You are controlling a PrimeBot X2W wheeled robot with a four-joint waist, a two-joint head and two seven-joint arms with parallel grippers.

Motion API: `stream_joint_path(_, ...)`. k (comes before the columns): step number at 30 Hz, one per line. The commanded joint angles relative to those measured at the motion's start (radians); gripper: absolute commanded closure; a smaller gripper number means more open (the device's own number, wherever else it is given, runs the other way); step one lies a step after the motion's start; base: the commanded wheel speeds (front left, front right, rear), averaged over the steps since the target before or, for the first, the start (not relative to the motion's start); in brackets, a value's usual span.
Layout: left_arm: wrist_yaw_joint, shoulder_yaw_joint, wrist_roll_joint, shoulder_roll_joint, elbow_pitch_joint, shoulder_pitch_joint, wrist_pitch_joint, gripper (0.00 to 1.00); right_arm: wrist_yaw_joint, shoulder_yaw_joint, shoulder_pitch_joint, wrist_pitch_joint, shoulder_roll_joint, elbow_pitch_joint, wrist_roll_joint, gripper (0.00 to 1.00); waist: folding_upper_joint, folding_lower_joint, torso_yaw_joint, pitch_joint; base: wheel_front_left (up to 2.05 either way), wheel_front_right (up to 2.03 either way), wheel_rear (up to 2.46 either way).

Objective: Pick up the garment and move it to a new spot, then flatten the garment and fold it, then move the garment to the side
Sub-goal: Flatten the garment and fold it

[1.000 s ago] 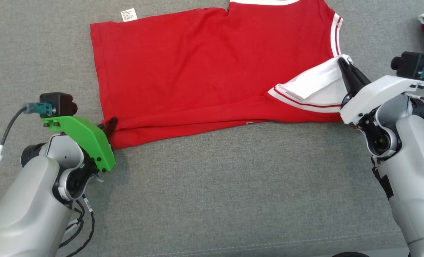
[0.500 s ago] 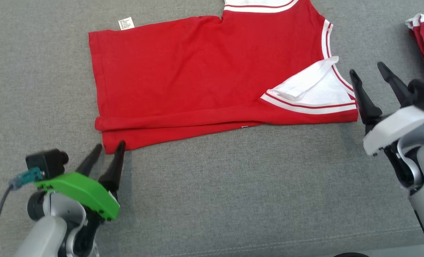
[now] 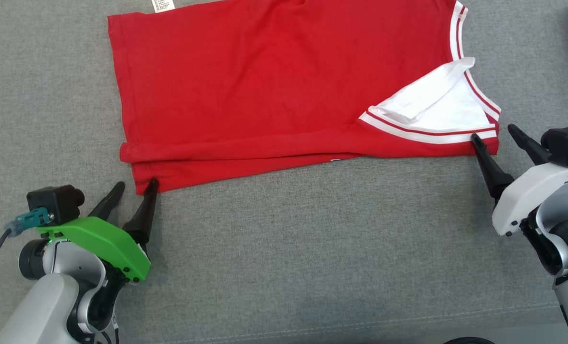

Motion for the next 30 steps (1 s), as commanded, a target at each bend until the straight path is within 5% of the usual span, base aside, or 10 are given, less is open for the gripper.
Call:
stream_joint_path(1, -0.003, -0.008, -0.001, 0.0, 0.028, -0.01, 0.017, 0.0, 0.0, 0.005, 0.009, 0.014, 0.005, 0.004, -0.004, 0.0, 0.0, 0.0, 0.008, 0.009, 0.0, 0.0, 0.0)
stream_joint_path(14, -0.058, -0.049, -0.024, -0.011, 0.153, -0.046, 0.073, 0.0, 0.0, 0.02, -0.037, 0.051, 0.005, 0.048, 0.02, 0.0, 0.0, 0.0, 0.0, 0.022, 0.0, 0.0, 0.0)
stream_joint_path(15, -0.067, -0.058, -0.025, -0.013, 0.157, -0.048, 0.082, 0.21, 0.0, 0.024, -0.042, 0.054, 0.004, 0.051, 0.027, 0.15, 0.0, 0.0, 0.001, 0.021, 0.0, 0.0, 0.0)
stream_joint_path(16, -0.078, -0.066, -0.025, -0.016, 0.158, -0.048, 0.086, 0.67, 0.0, 0.028, -0.047, 0.055, 0.002, 0.054, 0.035, 0.42, 0.0, 0.0, 0.001, 0.019, 0.0, 0.0, 0.0)
stream_joint_path(17, -0.09, -0.07, -0.03, -0.024, 0.156, -0.048, 0.088, 1.0, 0.0, 0.03, -0.052, 0.057, 0.0, 0.058, 0.043, 0.64, 0.0, 0.0, 0.002, 0.017, 0.0, 0.0, 0.0)
stream_joint_path(20, -0.135, -0.084, -0.067, -0.046, 0.146, -0.045, 0.108, 1.0, 0.0, 0.042, -0.066, 0.064, -0.011, 0.078, 0.065, 1.0, 0.0, 0.0, 0.005, 0.006, 0.0, 0.0, 0.0)
stream_joint_path(30, -0.205, -0.072, -0.179, -0.036, 0.093, -0.053, 0.188, 1.0, 0.0, 0.056, -0.111, 0.092, -0.039, 0.137, 0.126, 1.0, 0.0, 0.0, 0.015, -0.046, 0.0, 0.0, 0.0)
